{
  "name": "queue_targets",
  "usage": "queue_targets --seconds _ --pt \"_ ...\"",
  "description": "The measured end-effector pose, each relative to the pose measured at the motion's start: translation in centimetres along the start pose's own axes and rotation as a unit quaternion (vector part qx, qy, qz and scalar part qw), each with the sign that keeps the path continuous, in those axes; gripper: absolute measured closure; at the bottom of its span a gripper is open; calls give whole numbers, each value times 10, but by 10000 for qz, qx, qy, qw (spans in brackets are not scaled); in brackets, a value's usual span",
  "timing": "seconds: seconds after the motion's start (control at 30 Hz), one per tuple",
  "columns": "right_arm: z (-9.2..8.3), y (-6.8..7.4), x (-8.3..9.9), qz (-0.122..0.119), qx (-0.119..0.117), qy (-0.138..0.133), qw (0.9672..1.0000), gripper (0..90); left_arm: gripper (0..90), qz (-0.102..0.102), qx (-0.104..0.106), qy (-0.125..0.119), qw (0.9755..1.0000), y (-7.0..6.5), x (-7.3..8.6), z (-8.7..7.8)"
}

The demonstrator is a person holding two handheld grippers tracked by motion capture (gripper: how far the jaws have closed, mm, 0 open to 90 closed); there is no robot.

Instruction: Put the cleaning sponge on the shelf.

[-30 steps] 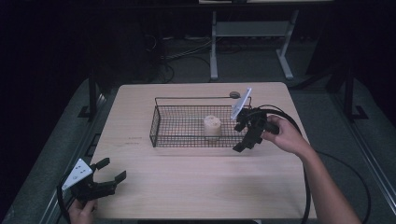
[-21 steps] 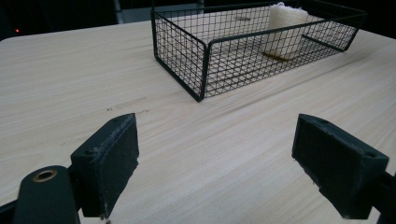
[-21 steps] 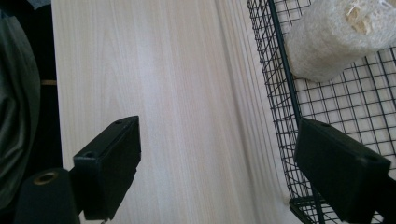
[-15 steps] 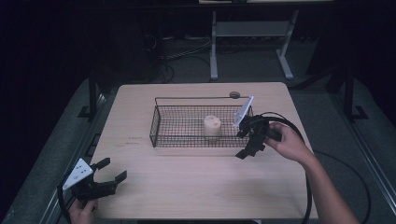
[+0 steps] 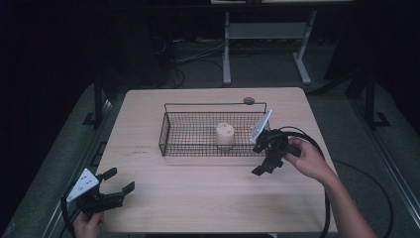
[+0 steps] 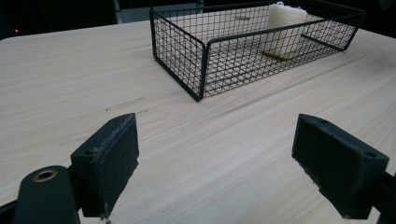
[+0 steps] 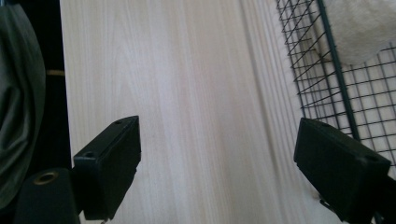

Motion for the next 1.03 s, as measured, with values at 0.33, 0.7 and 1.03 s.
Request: queue_targets --seconds 0.33,0.7,1.03 --pt "8 10 7 -77 -22 21 10000 145 140 -4 7 2 10000 -1 0 0" --pt "18 21 22 -39 -29 -79 10000 145 139 28 8 34 10000 -1 1 1" --pt "26 32 37 34 -3 -203 9998 145 139 36 16 32 10000 -2 0 3"
Point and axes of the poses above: each handheld gripper's, and its own axes: z roughly forward along the jaws, x roughly out of its underside, y roughly to its left, the point moved 6 cm from there along z, roughly forward along the jaws, and after that the axes turned 1 degree about y, right-handed, at the moved point
